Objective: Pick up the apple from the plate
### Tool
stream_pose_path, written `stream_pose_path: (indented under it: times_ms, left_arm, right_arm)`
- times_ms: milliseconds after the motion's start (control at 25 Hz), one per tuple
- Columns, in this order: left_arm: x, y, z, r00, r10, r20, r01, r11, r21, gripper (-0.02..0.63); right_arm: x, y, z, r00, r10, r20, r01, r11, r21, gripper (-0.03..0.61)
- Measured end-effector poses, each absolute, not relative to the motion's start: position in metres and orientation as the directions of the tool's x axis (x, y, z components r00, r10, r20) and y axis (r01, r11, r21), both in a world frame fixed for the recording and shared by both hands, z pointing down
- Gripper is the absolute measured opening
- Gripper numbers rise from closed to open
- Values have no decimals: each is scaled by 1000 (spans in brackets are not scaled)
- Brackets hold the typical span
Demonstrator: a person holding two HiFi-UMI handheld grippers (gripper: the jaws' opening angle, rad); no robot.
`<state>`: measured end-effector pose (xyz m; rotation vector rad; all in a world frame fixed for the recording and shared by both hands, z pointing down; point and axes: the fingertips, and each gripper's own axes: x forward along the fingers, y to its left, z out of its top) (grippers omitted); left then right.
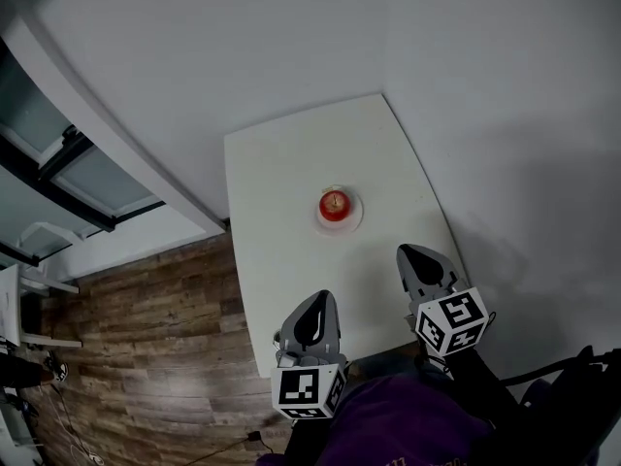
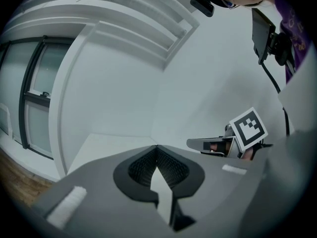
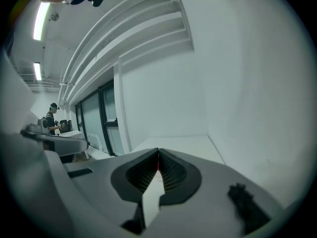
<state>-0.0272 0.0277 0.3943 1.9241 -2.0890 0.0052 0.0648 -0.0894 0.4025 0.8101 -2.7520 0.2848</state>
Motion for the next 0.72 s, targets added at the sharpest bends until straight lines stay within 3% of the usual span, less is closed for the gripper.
stream_pose_path:
  times_ms: [720]
  left_arm:
    - [-69, -54, 412, 11, -956, 293, -983, 43, 176, 23]
  right_arm:
    - [46, -143, 412, -776, -525, 348, -595, 793, -132, 11]
